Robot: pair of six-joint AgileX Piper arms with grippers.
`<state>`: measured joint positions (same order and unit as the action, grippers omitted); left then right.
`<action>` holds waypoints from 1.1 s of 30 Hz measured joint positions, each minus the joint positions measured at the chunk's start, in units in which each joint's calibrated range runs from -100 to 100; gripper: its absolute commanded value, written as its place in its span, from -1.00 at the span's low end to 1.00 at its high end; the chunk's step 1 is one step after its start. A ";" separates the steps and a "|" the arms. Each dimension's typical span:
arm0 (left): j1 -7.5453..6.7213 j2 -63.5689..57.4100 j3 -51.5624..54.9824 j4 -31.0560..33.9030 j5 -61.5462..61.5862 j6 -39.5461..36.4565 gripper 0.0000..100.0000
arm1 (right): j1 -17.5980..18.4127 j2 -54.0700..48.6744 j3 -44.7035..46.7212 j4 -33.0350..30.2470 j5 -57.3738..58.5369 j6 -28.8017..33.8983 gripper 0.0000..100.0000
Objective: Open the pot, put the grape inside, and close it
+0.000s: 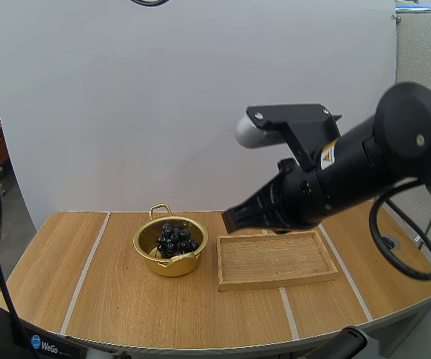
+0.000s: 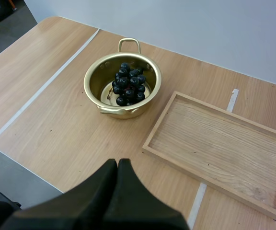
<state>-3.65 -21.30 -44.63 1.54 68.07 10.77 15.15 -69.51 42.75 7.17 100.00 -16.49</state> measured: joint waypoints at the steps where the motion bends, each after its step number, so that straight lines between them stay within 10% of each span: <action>1: 0.00 0.00 0.00 0.00 0.00 0.00 -1.00 | 0.00 -0.54 0.70 0.00 0.00 -0.10 -1.00; 33: 0.00 0.00 0.00 0.00 0.00 0.00 -1.00 | -1.77 -9.91 12.46 0.51 0.00 -0.20 -1.00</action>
<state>-3.65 -21.30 -44.63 1.54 68.07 10.77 13.38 -79.42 55.21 7.68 100.00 -16.69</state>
